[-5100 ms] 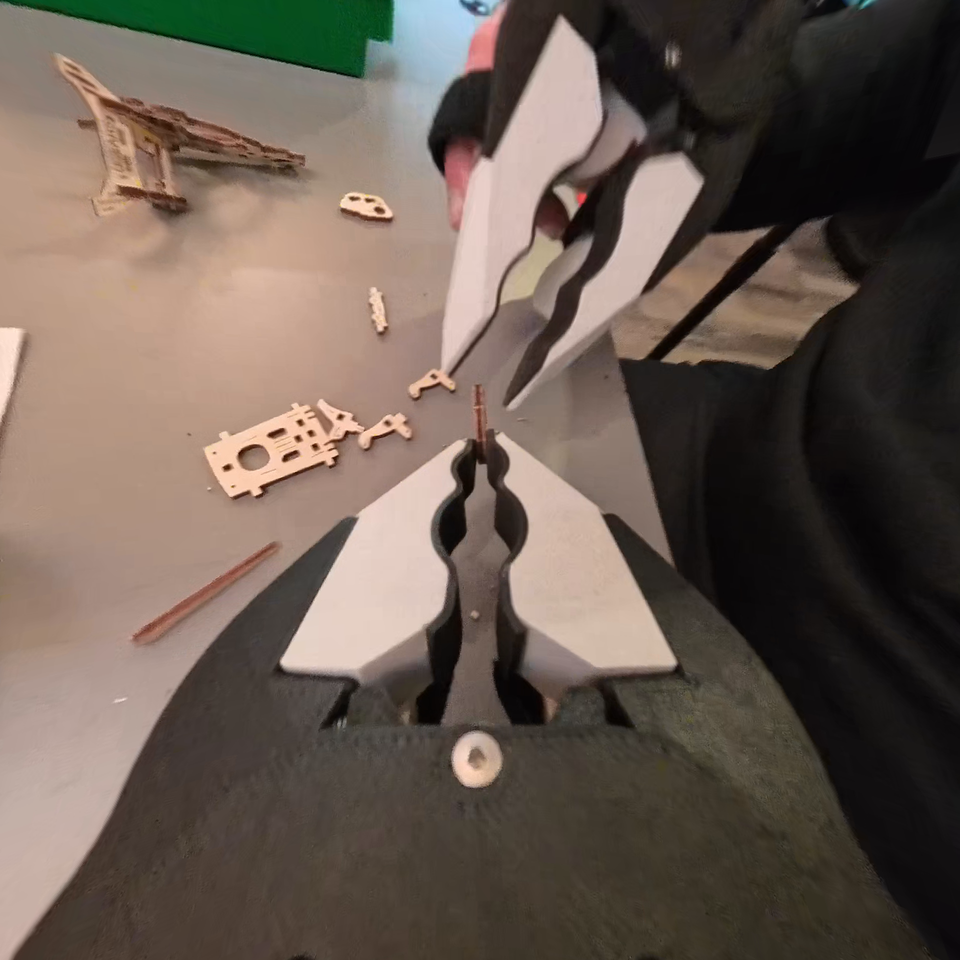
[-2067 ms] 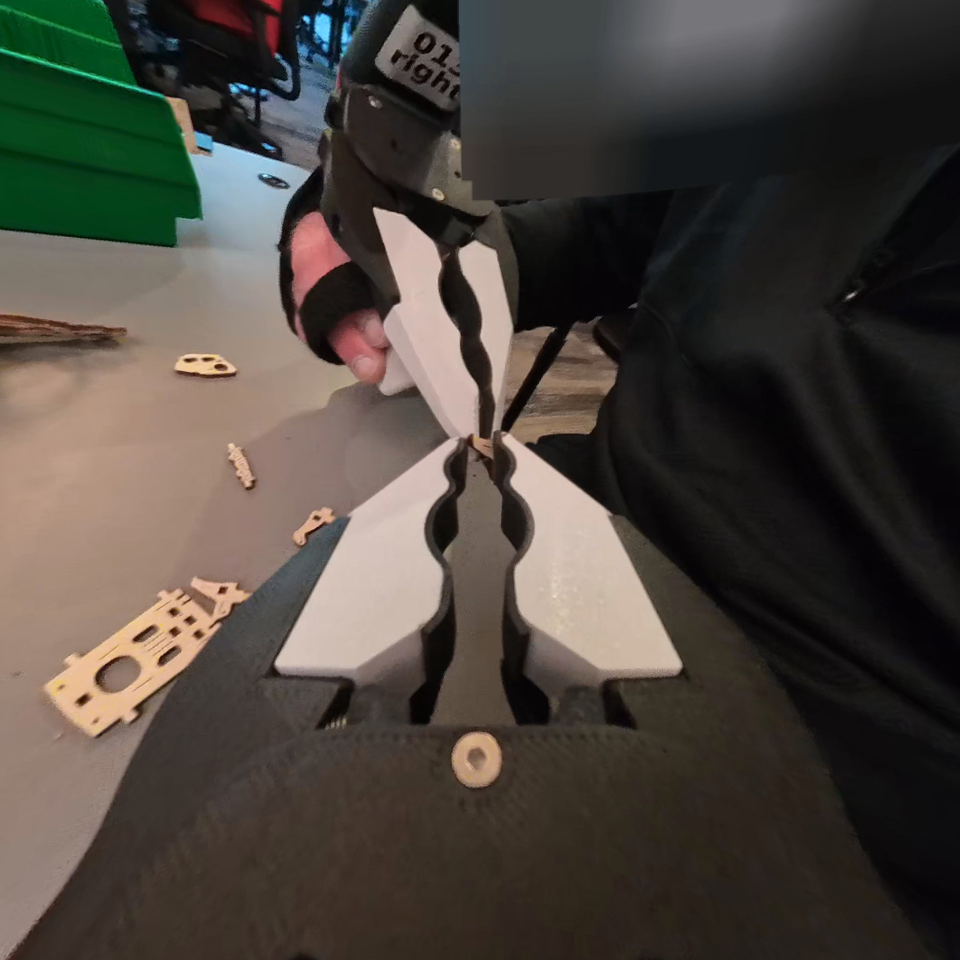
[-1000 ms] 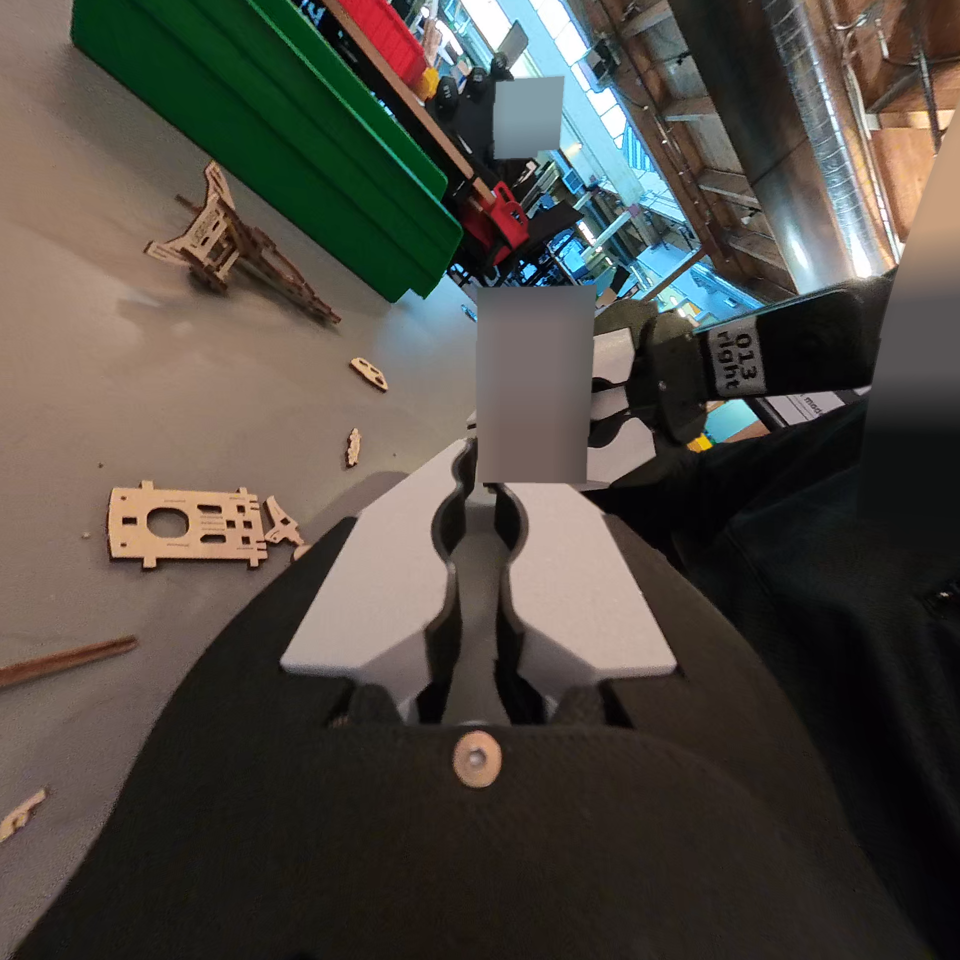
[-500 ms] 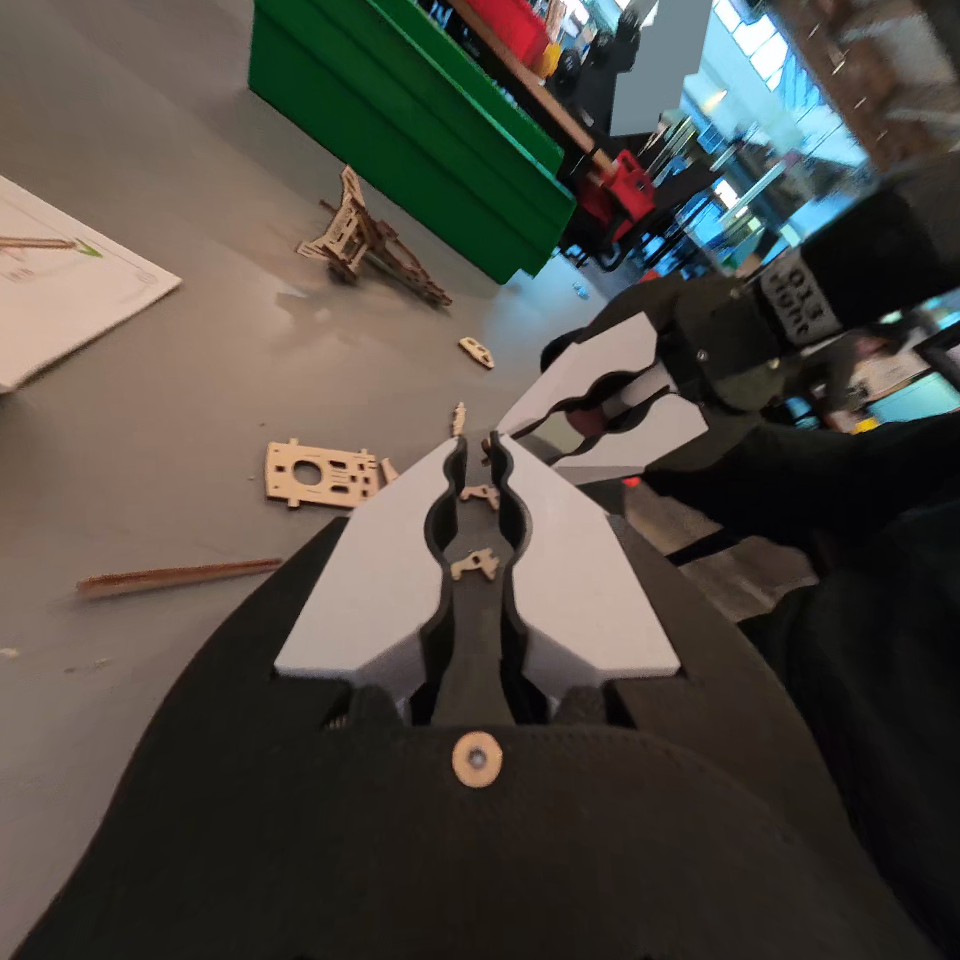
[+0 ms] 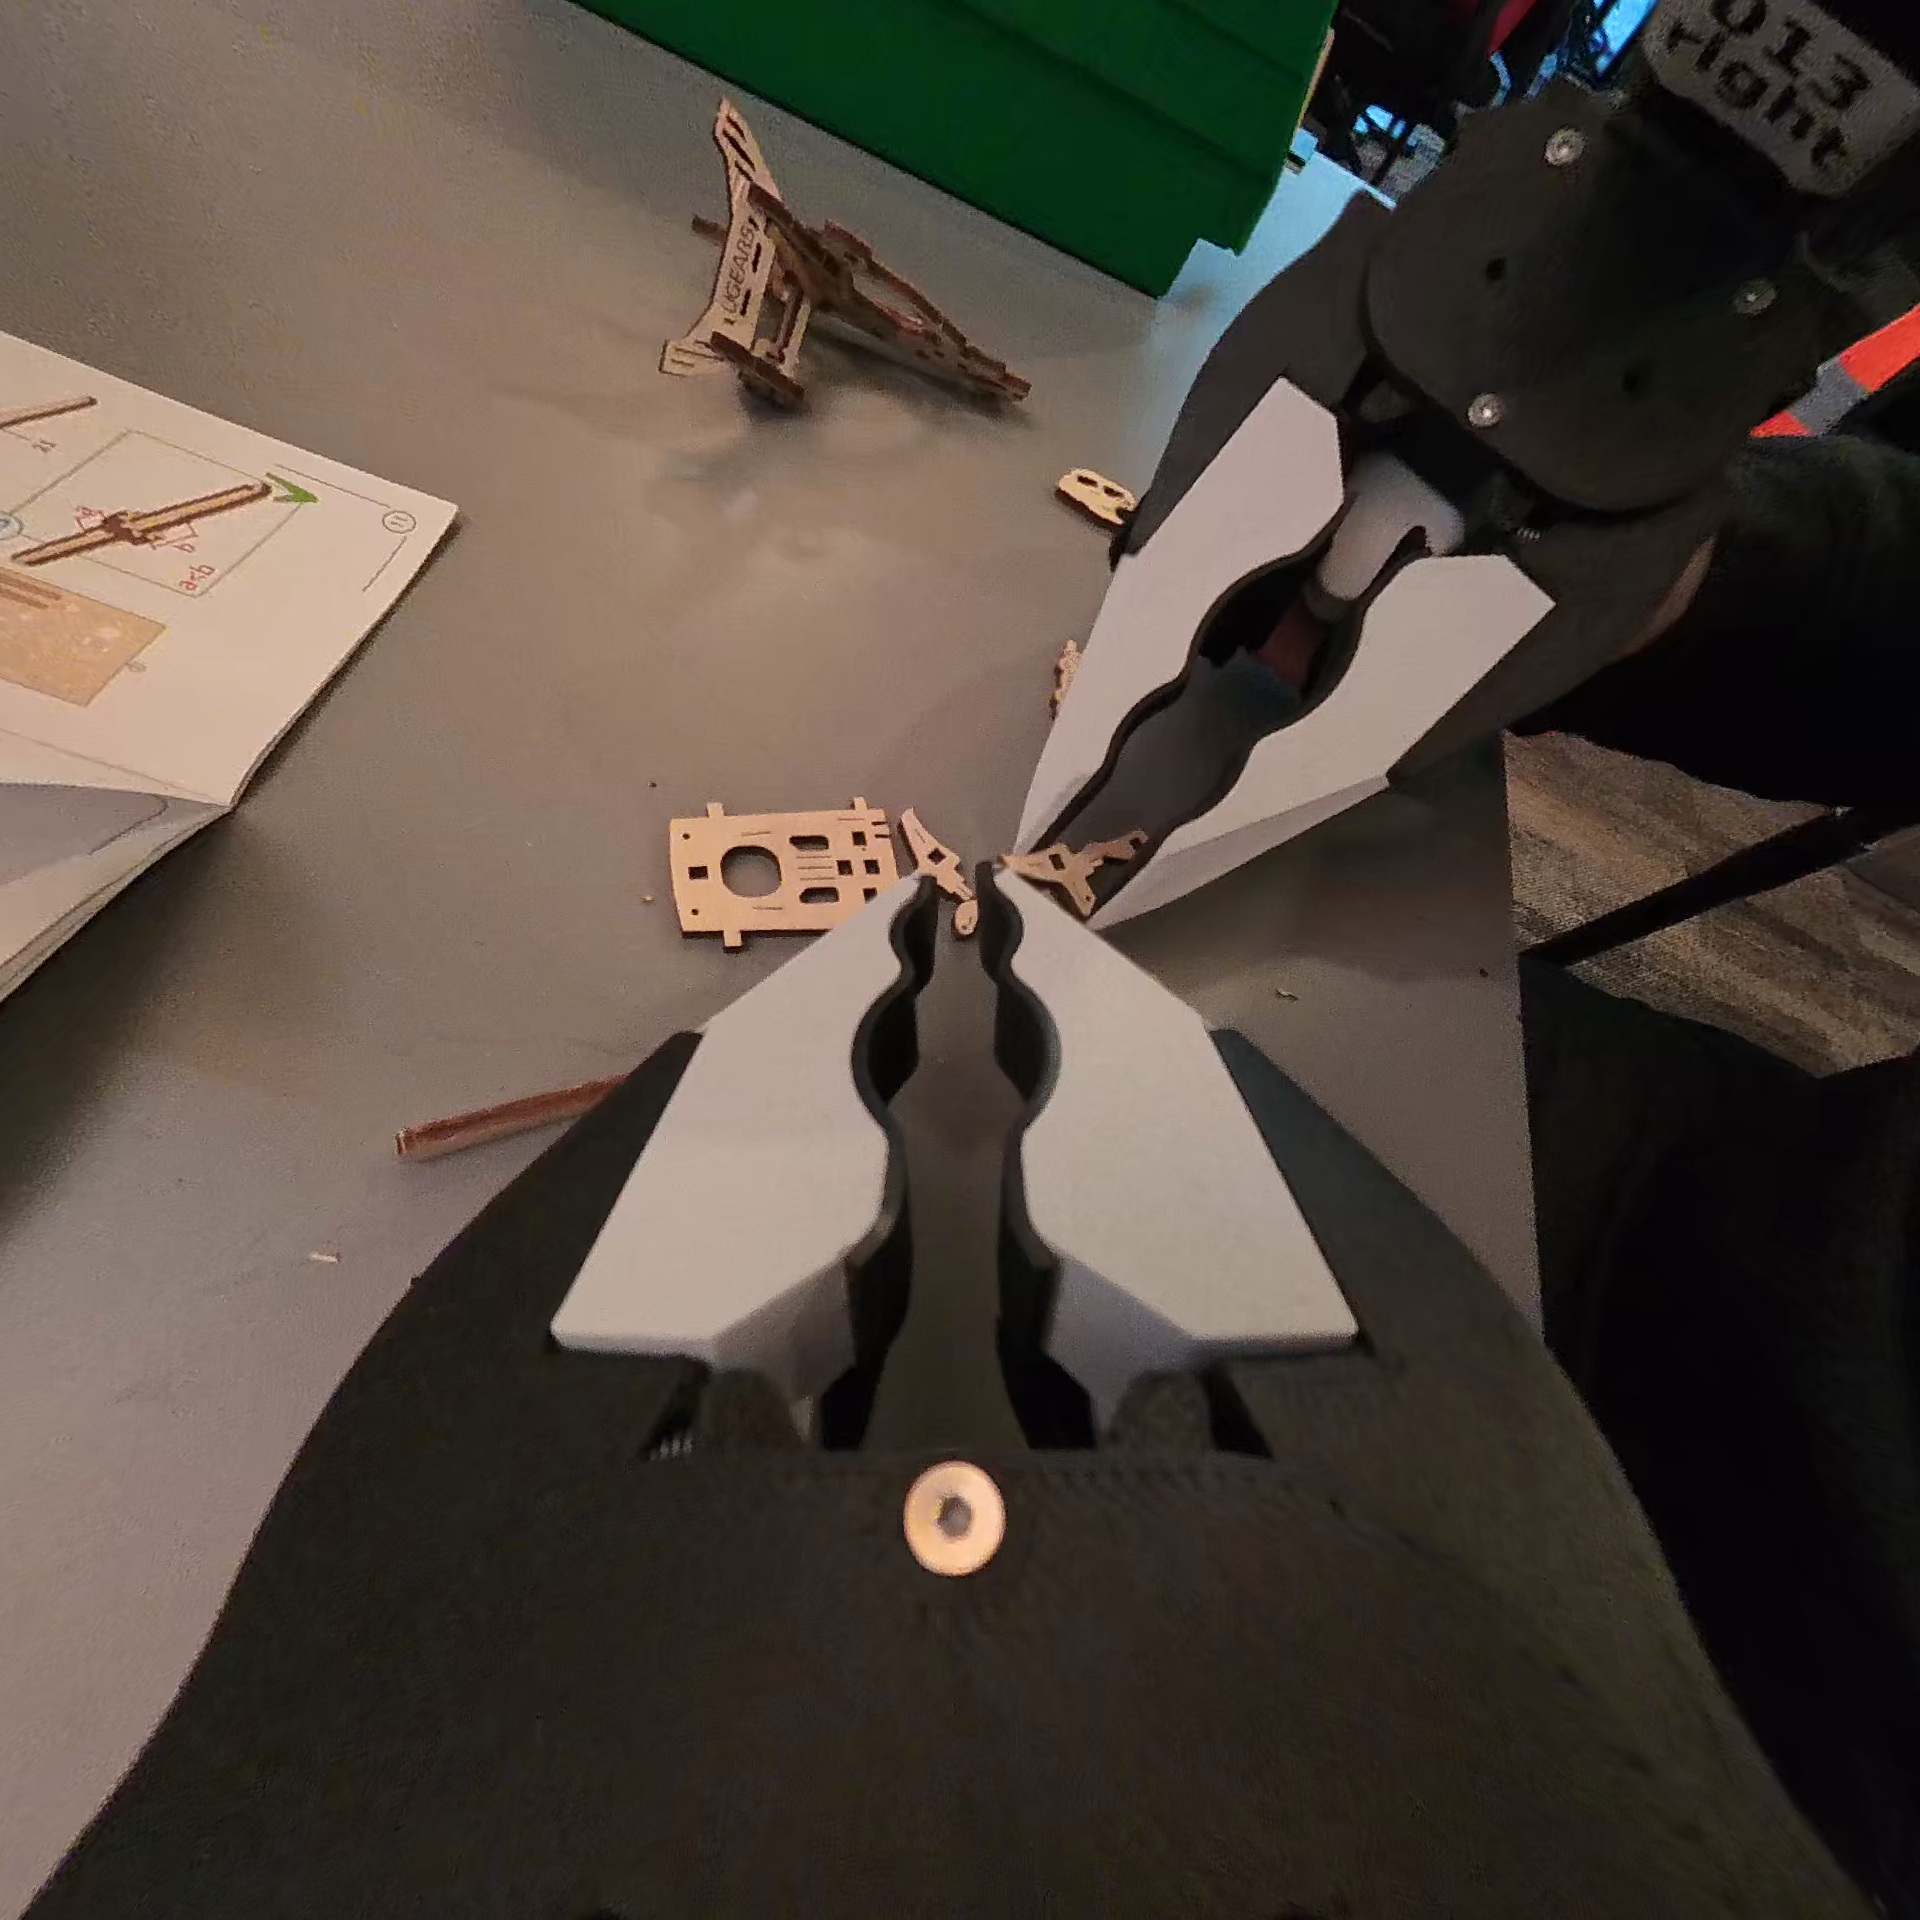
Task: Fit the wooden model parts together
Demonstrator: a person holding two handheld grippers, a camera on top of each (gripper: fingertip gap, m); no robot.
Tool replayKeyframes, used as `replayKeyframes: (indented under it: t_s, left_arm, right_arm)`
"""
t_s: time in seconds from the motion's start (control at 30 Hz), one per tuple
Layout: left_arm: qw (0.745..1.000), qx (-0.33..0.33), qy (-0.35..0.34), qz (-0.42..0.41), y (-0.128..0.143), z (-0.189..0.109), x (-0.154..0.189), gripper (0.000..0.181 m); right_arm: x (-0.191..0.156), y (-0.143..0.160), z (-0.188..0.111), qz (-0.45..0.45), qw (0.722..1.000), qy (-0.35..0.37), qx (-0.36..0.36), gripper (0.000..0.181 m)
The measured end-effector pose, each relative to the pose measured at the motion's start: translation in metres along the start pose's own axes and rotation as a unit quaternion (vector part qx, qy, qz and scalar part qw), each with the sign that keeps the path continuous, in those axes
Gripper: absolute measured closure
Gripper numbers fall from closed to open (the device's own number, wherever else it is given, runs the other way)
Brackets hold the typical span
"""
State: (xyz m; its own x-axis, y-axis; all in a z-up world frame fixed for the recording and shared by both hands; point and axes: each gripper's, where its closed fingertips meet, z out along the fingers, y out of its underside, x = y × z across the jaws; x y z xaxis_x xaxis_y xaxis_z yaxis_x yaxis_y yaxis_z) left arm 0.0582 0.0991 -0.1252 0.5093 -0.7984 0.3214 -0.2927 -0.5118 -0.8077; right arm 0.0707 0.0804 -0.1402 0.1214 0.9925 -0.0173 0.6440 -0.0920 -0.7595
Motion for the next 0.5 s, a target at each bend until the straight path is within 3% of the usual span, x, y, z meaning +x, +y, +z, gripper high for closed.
replayKeyframes:
  t_s: [0.5]
  left_arm:
    - [1.0,-0.001,0.005,-0.011,0.0007,0.0008,-0.0014,0.175]
  right_arm:
    - [-0.0007,0.0035,0.0032,0.038,0.998,-0.042,0.003,0.167]
